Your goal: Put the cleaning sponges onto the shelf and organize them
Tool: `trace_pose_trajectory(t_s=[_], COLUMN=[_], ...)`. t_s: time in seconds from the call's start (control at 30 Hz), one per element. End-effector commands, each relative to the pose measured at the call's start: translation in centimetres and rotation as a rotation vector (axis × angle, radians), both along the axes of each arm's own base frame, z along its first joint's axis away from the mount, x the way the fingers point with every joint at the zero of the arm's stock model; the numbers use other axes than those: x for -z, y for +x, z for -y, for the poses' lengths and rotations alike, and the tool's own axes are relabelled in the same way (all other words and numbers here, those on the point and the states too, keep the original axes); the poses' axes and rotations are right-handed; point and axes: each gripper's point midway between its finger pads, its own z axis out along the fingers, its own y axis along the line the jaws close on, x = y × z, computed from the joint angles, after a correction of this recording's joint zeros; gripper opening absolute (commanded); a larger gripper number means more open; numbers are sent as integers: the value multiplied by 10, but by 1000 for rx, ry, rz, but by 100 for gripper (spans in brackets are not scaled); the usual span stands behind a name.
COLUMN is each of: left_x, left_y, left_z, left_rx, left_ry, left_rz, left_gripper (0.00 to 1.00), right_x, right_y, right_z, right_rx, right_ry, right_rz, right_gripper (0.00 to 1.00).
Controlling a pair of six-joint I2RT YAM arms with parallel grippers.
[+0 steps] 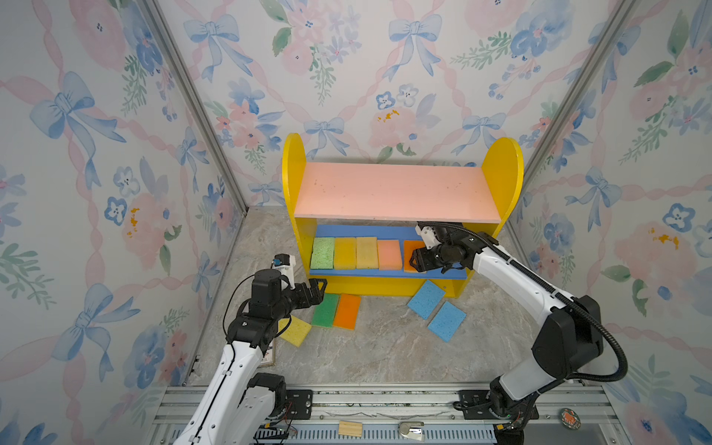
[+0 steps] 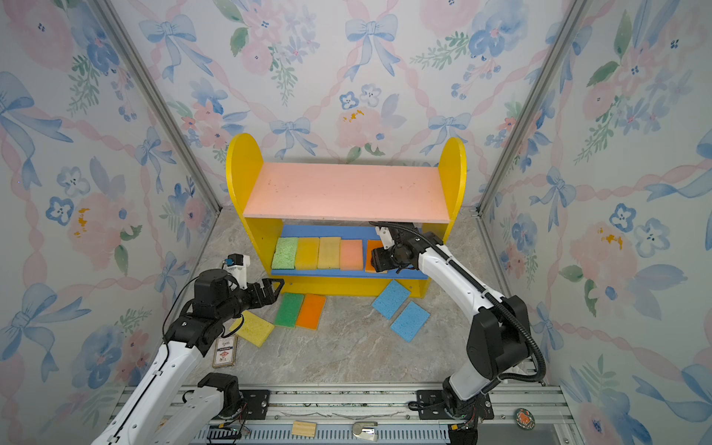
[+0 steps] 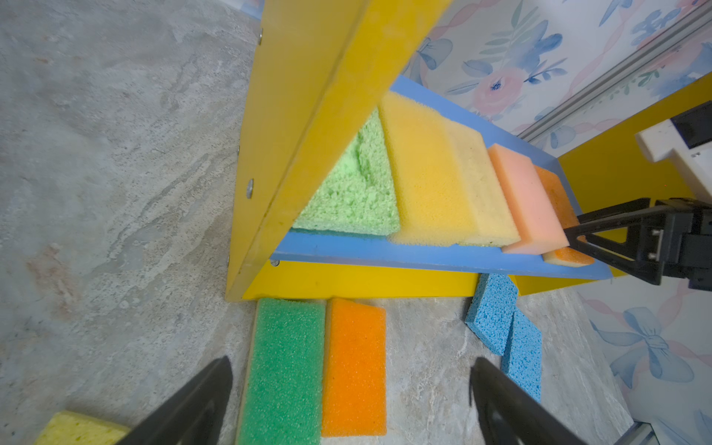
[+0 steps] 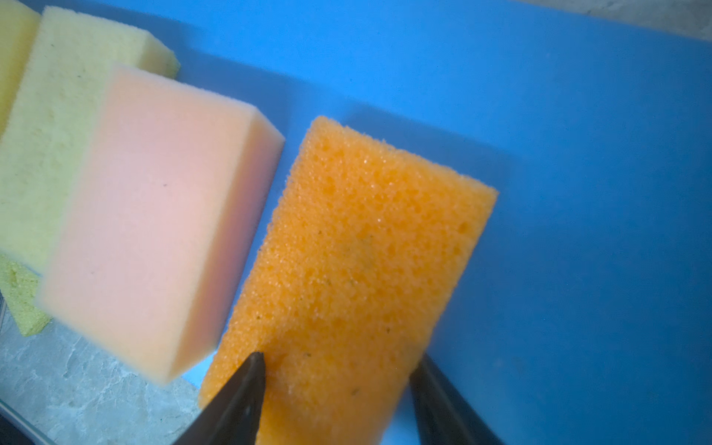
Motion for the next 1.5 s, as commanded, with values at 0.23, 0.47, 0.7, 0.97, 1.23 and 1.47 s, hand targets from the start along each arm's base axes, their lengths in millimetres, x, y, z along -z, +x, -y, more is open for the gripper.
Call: trace_pose_trajectory(t_s=[0.23, 0.47, 0.7, 0.97, 1.23, 1.47], left_x=[3, 3, 3, 2, 3, 1], left_y=[-1, -1, -1, -1, -1, -1], left_z=[3, 3, 3, 3, 3, 3], left_rx=[23, 24, 23, 24, 24, 26], left_ry=[8, 9, 8, 7, 7, 6], left_rz=[4, 4, 3, 5, 4, 7], left_gripper=[98, 98, 98, 98, 98, 98], right_x=[12, 13, 3, -13, -26, -43], right_y=[-7, -5, -6, -7, -3, -6], right_z=[-14, -1, 0, -4, 1, 4], right_rx=[-41, -4, -3, 2, 37, 51], right_ry=[58, 12, 34, 97, 138, 157], right_rz=[-67, -65, -49, -20, 17, 58], right_gripper=[63, 66, 69, 69, 69, 68])
